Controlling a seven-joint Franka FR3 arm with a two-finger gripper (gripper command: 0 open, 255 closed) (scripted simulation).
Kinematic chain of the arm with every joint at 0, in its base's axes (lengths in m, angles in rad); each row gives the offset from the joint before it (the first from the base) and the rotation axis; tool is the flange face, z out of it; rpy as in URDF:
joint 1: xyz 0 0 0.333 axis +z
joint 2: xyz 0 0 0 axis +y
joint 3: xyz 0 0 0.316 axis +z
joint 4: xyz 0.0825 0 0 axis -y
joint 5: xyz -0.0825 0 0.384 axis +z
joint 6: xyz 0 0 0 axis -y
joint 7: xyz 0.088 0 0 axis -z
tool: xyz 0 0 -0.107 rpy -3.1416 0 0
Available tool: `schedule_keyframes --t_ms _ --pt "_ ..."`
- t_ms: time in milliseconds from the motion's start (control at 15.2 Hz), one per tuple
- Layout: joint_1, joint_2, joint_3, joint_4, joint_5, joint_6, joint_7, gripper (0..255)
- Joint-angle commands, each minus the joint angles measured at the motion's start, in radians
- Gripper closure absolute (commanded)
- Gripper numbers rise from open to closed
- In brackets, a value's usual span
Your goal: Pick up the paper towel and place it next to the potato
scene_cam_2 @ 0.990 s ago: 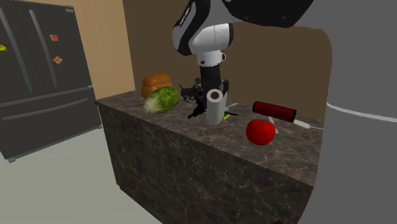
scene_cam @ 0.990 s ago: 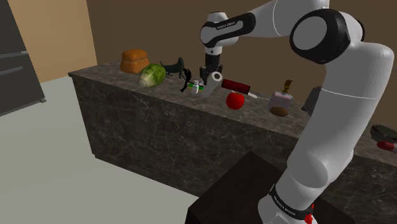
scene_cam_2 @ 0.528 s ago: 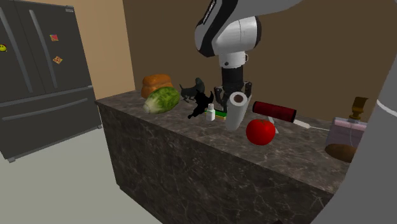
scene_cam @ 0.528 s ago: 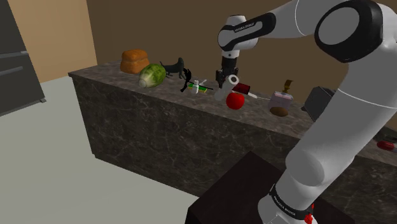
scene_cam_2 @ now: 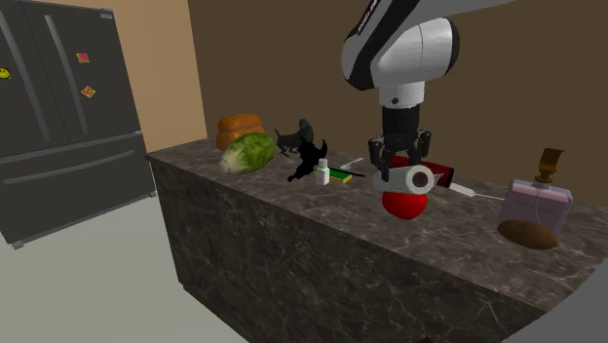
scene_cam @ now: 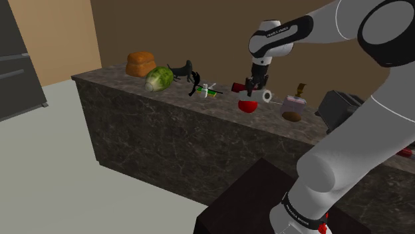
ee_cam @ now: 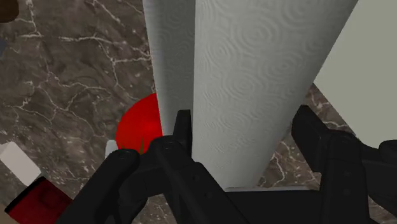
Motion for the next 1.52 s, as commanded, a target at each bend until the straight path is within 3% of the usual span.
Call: schedule_keyframes --t_ms 0,726,1452 --pt "-0.023 -0.044 -0.026 -0.043 -0.013 0.006 -0.043 255" --pt "-0.143 -0.185 -0.181 -0.168 -0.09 0.029 -0.27 255" --pt "-0.25 -0.204 -0.374 -0.156 -0.144 0.05 -0.538 255"
